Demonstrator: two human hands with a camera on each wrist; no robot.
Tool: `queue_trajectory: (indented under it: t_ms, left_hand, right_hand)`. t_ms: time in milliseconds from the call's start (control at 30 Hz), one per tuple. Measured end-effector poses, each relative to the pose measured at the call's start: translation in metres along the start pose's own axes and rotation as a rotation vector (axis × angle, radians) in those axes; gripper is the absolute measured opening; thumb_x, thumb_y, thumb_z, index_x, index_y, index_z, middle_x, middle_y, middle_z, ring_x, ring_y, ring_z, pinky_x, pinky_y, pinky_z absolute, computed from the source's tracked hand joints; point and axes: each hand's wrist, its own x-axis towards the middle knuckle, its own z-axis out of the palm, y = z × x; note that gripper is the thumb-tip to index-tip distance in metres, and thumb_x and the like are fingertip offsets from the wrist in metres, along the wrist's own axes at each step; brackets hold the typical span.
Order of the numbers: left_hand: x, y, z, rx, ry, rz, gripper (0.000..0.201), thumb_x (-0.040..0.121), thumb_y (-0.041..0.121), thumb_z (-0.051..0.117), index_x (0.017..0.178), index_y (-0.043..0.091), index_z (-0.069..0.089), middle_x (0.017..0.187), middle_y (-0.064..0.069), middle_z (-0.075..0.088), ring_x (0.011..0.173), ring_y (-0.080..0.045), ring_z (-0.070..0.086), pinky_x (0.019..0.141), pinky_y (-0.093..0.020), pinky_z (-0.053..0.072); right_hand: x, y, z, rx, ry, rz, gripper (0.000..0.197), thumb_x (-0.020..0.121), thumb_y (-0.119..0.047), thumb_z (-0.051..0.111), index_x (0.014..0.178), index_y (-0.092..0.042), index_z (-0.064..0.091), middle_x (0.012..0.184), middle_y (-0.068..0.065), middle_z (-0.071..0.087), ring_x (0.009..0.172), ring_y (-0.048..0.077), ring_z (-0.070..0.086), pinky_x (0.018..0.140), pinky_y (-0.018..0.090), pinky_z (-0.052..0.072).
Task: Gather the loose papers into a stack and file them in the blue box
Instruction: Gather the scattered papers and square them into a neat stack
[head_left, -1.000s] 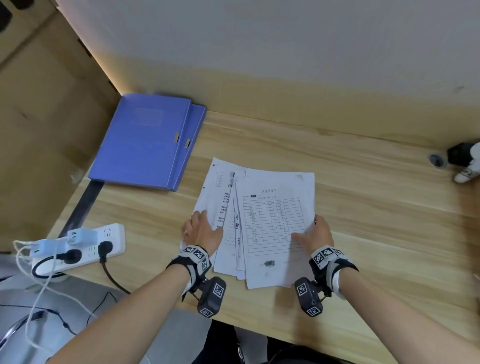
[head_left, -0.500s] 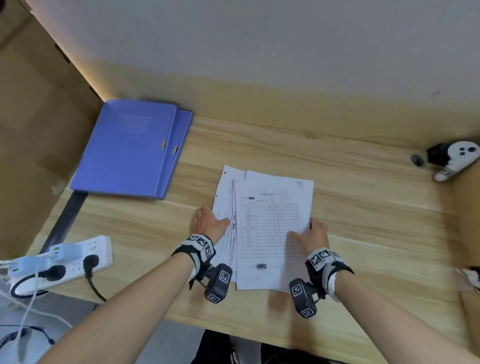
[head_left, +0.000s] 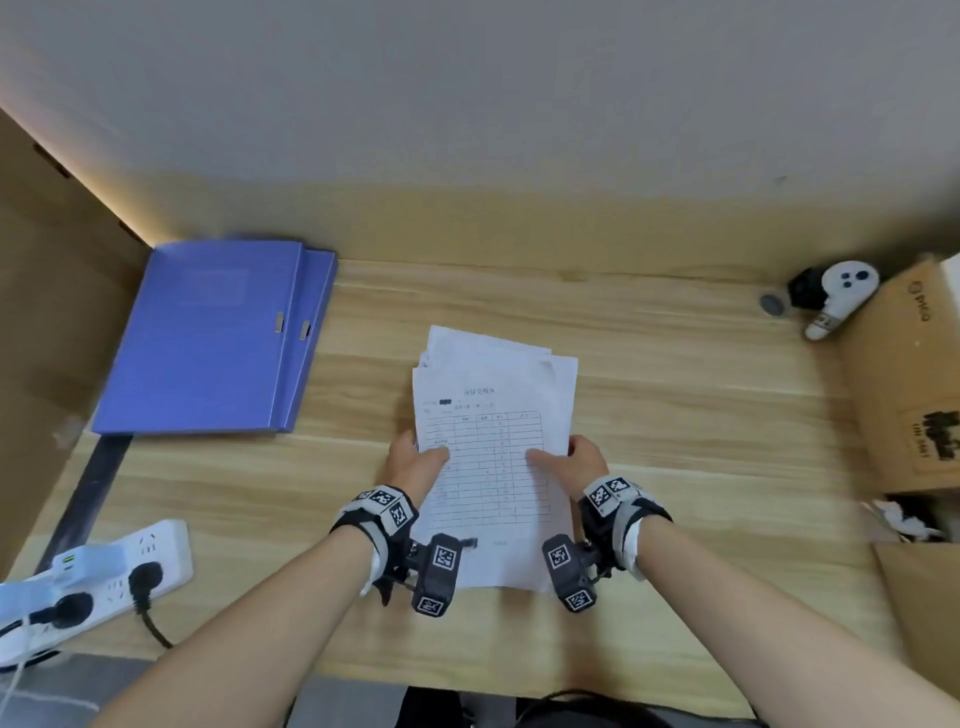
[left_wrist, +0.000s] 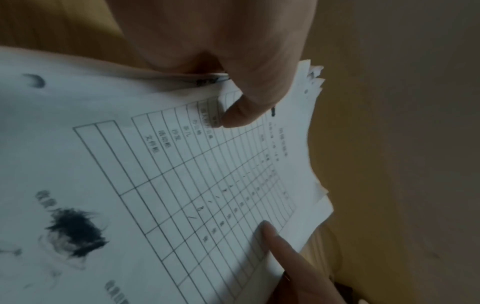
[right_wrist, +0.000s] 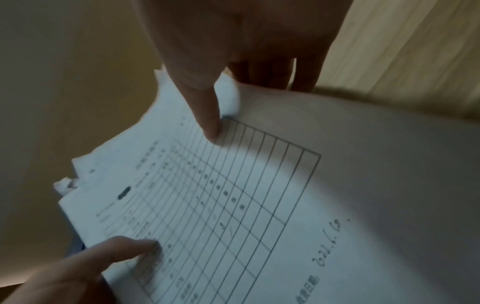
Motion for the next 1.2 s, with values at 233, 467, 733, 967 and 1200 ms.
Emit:
queue_trajectory:
  t_ms: [233,467,733,967,1200]
  left_hand:
    - [-0.03,0.093,-0.006,-0.089,-0.035,0.215,0.021,0.081,0.002,0.058,0.099,0.01,0.066,0.099,-0.005,0.072,0.086,-0.018,0.068,0.073,-0.031,0.055]
    - [-0.057,0.175,-0.008,-0.114,-0.128,0.498,0.022,0.083,-0.002,0.062,0.085,0.019,0.07,0.087,0.006,0.072,0.079,-0.008,0.07,0.06,-0.018,0.055]
    - [-0.073,0.207,0.005,-0.15,-0.201,0.712,0.037,0.077,-0.013,0.065,0.088,0.022,0.07,0.092,0.007,0.072,0.082,-0.001,0.07,0.072,-0.016,0.055]
    - [-0.058,0.147,0.018,-0.061,-0.251,0.536,0.029,0.078,-0.005,0.071,0.099,0.013,0.066,0.094,0.002,0.071,0.088,-0.015,0.067,0.066,-0.015,0.051]
    - [-0.061,0.149,0.019,-0.128,-0.267,0.53,0.027,0.077,-0.001,0.074,0.096,0.017,0.068,0.1,-0.007,0.073,0.094,-0.021,0.068,0.081,-0.033,0.055]
  right_hand:
    - [-0.022,-0.077,-0.054,0.183,-0.048,-0.242,0.087,0.074,-0.039,0.081,0.142,-0.007,0.037,0.132,0.002,0.056,0.116,0.016,0.054,0.095,0.032,0.044]
    - [-0.056,-0.144,-0.115,0.289,0.102,-0.523,0.077,0.064,-0.028,0.089,0.128,-0.018,0.05,0.114,-0.008,0.068,0.101,0.005,0.065,0.084,0.023,0.052]
    - [-0.081,-0.153,-0.149,0.45,0.152,-0.6,0.053,0.065,-0.02,0.089,0.113,-0.011,0.069,0.106,0.002,0.075,0.102,0.015,0.07,0.092,0.034,0.053]
    - [-0.083,-0.093,-0.121,0.489,0.11,-0.495,0.046,0.067,-0.007,0.086,0.104,-0.025,0.066,0.104,-0.004,0.071,0.099,0.011,0.066,0.075,0.013,0.052]
    - [-0.088,-0.102,-0.126,0.541,0.107,-0.493,0.03,0.068,-0.009,0.085,0.095,-0.019,0.074,0.096,-0.002,0.077,0.094,0.012,0.07,0.079,0.023,0.051]
